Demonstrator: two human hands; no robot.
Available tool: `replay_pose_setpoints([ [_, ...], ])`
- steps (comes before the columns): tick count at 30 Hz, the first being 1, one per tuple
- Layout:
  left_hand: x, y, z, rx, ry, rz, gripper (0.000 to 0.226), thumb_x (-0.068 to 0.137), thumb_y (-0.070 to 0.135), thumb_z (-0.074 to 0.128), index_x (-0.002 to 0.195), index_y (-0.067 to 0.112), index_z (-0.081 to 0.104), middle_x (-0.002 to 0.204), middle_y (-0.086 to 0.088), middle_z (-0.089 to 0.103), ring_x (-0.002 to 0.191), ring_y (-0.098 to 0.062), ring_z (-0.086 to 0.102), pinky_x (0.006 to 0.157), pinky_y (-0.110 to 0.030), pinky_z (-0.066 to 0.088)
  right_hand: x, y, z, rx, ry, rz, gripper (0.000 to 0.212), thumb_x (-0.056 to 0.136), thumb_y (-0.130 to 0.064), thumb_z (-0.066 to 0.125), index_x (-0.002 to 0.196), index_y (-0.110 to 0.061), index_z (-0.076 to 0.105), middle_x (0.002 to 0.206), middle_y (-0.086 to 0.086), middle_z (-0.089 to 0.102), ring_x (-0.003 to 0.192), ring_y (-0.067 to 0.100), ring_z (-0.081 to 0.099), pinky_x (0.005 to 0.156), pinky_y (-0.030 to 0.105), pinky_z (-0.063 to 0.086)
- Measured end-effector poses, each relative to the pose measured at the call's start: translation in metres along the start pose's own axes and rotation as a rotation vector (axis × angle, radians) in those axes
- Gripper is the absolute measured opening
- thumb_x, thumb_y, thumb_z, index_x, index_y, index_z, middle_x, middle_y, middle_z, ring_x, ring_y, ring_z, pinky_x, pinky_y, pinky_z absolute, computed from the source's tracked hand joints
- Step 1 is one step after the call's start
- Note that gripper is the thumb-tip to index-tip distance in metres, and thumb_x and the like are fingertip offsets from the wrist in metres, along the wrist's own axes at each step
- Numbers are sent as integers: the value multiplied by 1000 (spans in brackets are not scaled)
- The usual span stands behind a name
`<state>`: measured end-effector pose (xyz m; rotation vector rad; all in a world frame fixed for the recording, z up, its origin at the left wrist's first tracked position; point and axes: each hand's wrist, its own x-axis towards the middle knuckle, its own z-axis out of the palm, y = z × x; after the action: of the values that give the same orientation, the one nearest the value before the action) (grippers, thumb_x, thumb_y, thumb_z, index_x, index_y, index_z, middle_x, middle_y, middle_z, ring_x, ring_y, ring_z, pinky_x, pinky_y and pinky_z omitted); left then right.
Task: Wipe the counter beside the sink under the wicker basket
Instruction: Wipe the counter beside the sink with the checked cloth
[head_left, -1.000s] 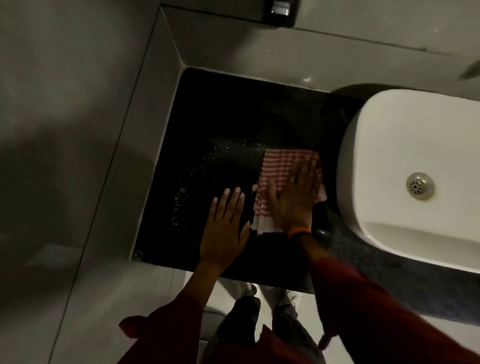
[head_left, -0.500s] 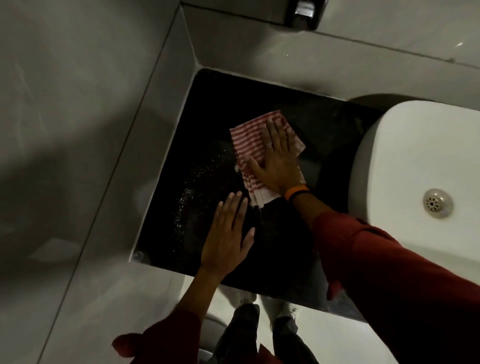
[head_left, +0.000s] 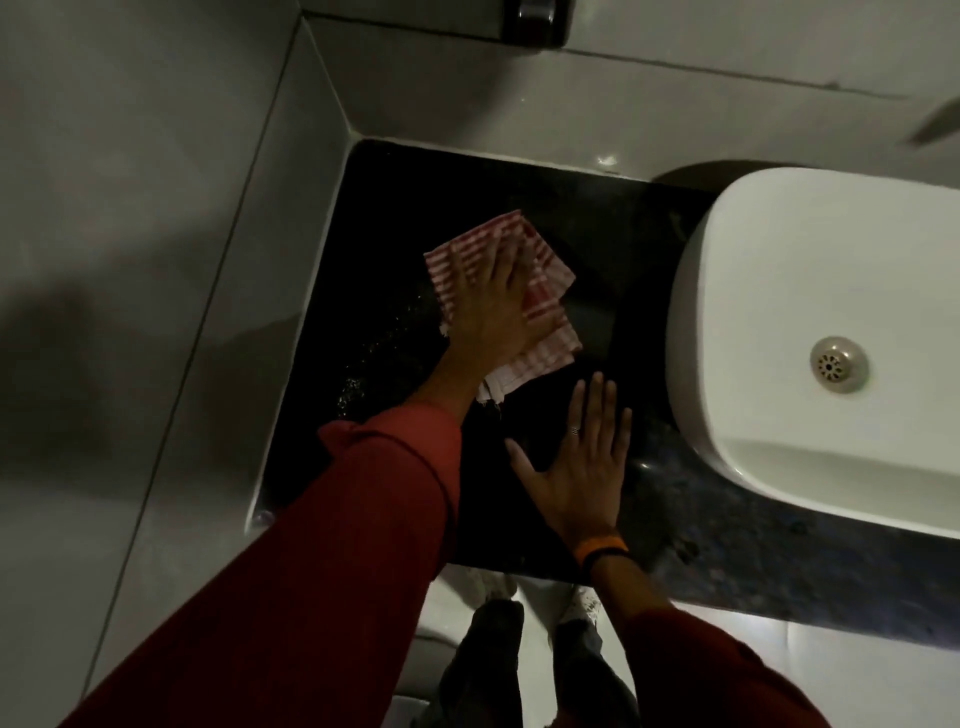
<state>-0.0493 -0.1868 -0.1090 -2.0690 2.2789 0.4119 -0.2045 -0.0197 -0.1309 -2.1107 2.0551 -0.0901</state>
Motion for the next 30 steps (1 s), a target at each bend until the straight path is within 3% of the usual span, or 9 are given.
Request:
replay_pose_setpoints([
  [4, -10, -22, 5, -29, 58, -130, 101, 81, 82, 36, 159, 20, 18, 169, -6, 18, 156, -34, 12, 118, -71, 12, 3, 0, 1, -24, 1, 4, 113, 84, -84, 34, 161, -6, 6, 171, 15, 0, 159, 29, -1, 128, 56, 10],
  [10, -84, -83, 13, -75, 159, -478, 99, 83, 85, 23, 160, 22, 14, 169, -5, 15, 156, -32, 15, 118, -69, 17, 3, 3, 3, -16, 34, -21, 112, 85, -85, 31, 161, -6, 5, 171, 16, 2, 159, 31, 0, 128, 57, 8],
  [14, -146, -75, 29, -117, 209, -674, 101, 83, 87, 18, 159, 20, 16, 167, -8, 22, 153, -36, 23, 120, -66, 18, 3, 4, 5, -16, 32, -27, 113, 85, -86, 29, 160, -6, 4, 171, 17, 3, 159, 31, 0, 128, 56, 6],
  [20, -213, -36, 49, -192, 131, -940, 102, 83, 86, 23, 157, 17, 17, 165, -12, 26, 152, -40, 24, 115, -72, 15, 2, 3, 7, -3, 25, -43, 112, 86, -85, 30, 160, -5, 4, 170, 18, 5, 159, 33, 3, 128, 57, 7],
  [24, -222, -4, 41, -338, 161, -1039, 105, 82, 86, 19, 160, 17, 7, 170, -11, 8, 155, -39, 9, 116, -68, -4, 1, 1, 4, 8, 8, -45, 112, 86, -84, 32, 159, -3, 8, 170, 19, 6, 158, 34, 4, 127, 59, 10],
  [26, -220, 6, 32, -497, 145, -1083, 102, 87, 82, 25, 160, 18, -3, 170, -9, -4, 157, -37, -3, 119, -73, -4, -1, 1, -2, 23, -19, -35, 112, 86, -83, 35, 160, -3, 7, 170, 20, 4, 158, 35, 2, 127, 60, 9],
  [28, -219, 8, 17, -692, 137, -1099, 100, 90, 79, 30, 160, 16, -6, 170, -10, -10, 156, -36, -10, 121, -68, -6, -5, -6, -9, 79, -6, -34, 110, 86, -81, 38, 160, -5, 9, 170, 20, 4, 158, 35, 2, 127, 59, 7],
  [30, -218, 3, -1, -789, 171, -1095, 95, 93, 74, 30, 160, 15, -3, 170, -12, -7, 156, -36, -9, 124, -62, -8, -18, -28, -13, 161, 50, -146, 98, 89, -74, 42, 160, -10, 19, 170, 18, 11, 158, 34, 7, 129, 56, 5],
])
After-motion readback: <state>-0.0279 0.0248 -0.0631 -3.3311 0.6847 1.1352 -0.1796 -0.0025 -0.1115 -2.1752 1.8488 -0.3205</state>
